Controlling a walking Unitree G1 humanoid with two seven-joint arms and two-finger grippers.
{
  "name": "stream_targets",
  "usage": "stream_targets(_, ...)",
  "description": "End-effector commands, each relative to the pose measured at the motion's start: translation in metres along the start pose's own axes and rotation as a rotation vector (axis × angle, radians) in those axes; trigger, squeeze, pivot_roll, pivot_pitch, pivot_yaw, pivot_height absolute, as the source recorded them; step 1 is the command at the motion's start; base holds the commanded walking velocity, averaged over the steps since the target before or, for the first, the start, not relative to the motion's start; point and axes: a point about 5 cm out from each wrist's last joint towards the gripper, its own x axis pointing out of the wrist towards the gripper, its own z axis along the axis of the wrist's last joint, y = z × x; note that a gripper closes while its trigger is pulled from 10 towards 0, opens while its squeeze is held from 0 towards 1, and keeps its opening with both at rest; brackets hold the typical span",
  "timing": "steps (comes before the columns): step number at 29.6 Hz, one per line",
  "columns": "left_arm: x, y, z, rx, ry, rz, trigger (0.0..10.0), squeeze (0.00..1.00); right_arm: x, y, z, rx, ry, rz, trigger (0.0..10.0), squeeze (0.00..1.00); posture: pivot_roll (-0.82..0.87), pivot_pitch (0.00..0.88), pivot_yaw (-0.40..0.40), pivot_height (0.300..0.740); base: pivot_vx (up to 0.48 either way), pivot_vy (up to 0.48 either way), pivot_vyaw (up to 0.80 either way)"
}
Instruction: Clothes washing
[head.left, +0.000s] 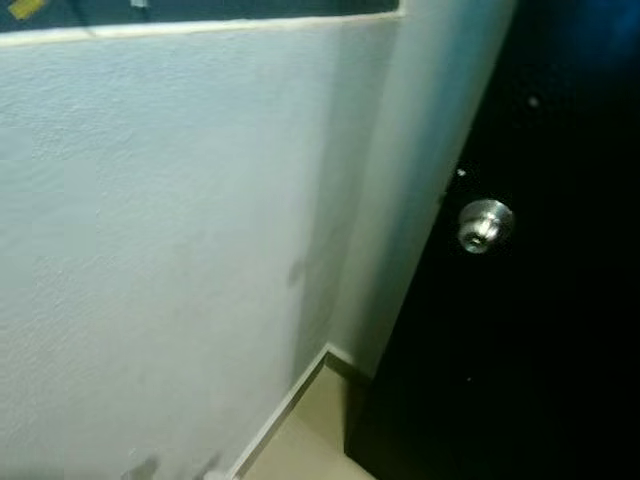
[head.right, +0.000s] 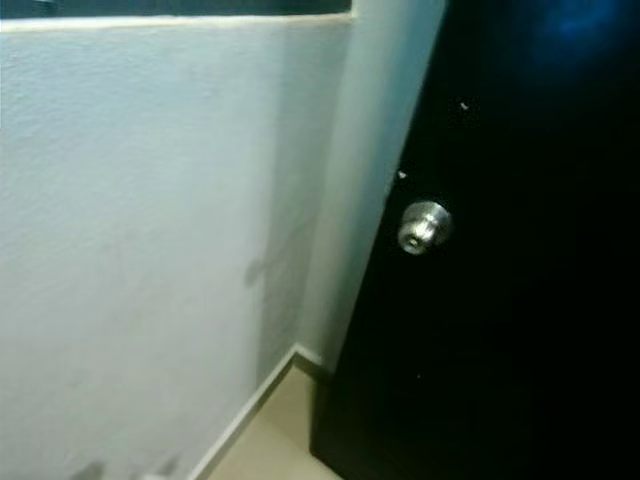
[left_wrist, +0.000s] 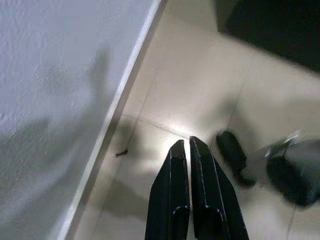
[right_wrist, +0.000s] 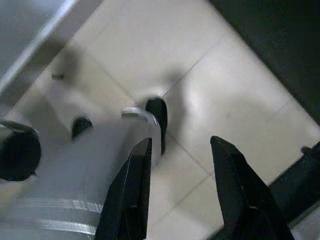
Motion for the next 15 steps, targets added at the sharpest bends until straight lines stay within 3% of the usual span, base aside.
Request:
stream_targets(1,-0.0011,-0.0018,-0.0042,0.002,0.017,-0.009,10.0,0.0,-0.0016,0.0057,-0.0114,0.006,0.035,0.012,10.0,0.0,0.0,0.0,0.006,0.74,0.0,0.0,-0.8)
stream_targets(15,-0.0018,-0.0009,-0.0053,0.0,0.016,-0.009,10.0,0.0,-0.0015,0.0054,-0.0105,-0.008,0.034,0.016,10.0,0.0,0.0,0.0,0.005,0.74,0.0,0.0,-0.8)
